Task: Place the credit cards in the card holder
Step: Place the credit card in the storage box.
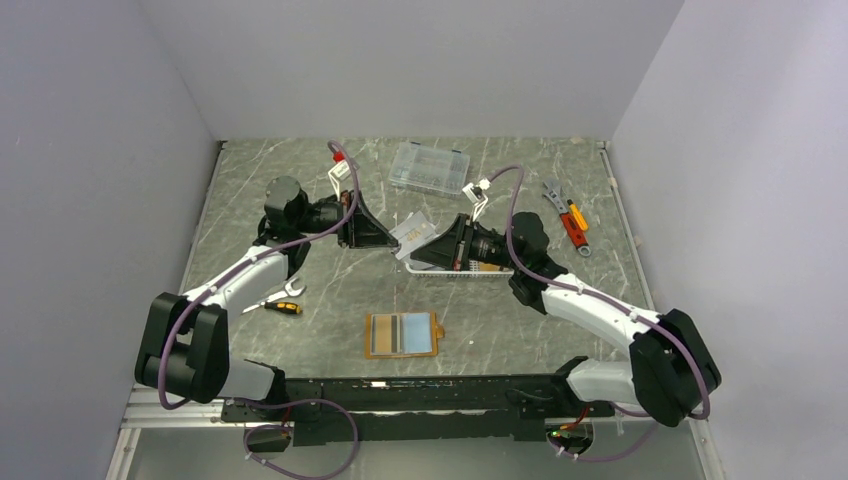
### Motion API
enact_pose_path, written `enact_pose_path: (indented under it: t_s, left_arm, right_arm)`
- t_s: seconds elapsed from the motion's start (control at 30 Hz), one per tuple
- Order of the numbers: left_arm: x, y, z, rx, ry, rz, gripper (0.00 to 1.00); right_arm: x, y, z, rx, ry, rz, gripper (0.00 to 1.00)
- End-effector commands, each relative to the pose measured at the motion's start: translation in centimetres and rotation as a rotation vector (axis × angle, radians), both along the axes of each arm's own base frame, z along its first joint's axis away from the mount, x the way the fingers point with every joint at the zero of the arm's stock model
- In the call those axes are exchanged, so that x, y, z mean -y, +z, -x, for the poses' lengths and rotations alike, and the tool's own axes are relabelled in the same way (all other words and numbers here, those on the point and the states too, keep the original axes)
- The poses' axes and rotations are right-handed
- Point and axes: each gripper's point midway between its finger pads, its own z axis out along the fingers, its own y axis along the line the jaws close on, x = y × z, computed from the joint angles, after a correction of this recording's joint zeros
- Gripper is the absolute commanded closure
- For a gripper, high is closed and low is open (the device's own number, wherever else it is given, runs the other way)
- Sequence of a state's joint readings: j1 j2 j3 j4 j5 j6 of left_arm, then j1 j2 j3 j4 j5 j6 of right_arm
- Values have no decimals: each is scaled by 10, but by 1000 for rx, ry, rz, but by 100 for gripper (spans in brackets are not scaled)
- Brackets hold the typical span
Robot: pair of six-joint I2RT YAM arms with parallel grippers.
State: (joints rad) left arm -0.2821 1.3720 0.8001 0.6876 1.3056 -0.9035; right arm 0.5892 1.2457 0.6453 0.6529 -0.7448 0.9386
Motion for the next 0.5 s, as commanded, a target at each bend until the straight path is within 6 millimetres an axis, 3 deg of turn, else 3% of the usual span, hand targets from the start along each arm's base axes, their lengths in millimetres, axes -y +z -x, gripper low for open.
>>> enact_pose_path:
  t_s: [0.0, 0.3, 0.47]
  left_arm:
    - [-10, 13, -3, 60, 10, 13, 100]
    - [-16, 19, -6, 70, 18, 18, 100]
    - [-17, 20, -5, 80, 13, 18, 100]
  right_arm:
    - [8, 21, 8, 95, -13, -41, 100]
    - [13, 16, 9, 104, -34, 26, 100]
    - [15, 5, -3, 70, -65, 77, 100]
